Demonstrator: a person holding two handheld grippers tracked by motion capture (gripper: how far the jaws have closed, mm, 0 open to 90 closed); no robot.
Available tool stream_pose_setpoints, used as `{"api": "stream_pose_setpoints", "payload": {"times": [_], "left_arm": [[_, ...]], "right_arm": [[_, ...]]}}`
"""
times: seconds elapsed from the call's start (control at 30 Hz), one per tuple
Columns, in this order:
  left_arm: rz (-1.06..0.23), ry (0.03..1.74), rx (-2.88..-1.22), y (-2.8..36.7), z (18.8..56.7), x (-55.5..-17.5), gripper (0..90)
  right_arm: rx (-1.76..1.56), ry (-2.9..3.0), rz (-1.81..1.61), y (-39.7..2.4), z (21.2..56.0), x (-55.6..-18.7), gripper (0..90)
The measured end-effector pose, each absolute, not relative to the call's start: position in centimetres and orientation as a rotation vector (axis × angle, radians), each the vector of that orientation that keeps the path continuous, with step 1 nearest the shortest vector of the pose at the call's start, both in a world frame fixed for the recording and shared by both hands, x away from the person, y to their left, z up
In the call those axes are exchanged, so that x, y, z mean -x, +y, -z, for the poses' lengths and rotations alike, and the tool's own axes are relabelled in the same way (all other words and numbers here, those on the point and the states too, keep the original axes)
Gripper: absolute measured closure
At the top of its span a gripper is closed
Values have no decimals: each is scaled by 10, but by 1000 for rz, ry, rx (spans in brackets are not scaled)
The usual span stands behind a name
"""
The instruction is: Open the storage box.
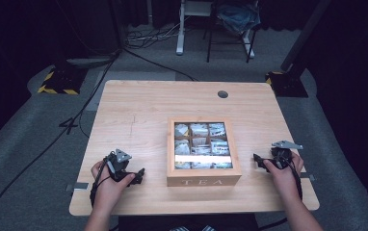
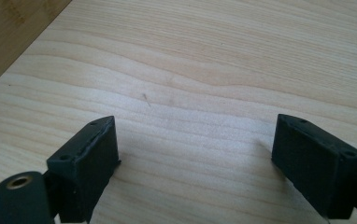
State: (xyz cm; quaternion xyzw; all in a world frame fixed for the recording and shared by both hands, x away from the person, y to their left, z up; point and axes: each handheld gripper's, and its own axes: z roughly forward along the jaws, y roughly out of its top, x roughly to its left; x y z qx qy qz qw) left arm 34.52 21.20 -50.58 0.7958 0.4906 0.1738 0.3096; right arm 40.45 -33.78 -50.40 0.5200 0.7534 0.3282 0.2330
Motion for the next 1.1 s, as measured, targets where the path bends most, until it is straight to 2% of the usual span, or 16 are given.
{"api": "stream_pose_setpoints", "payload": {"times": [0.77,0.87,0.93,1.1], "left_arm": [[-445,1251,-2124,212,506,-350,3],[-448,1241,-2130,212,506,-350,3],[-447,1238,-2131,212,506,-350,3],[-446,1239,-2130,212,506,-350,2]], "right_arm": [[-1401,2096,-916,-345,504,-399,163],[-1398,2095,-925,-346,504,-399,209],[-1387,2111,-930,-349,501,-399,310],[-1387,2128,-968,-350,491,-395,333]]}}
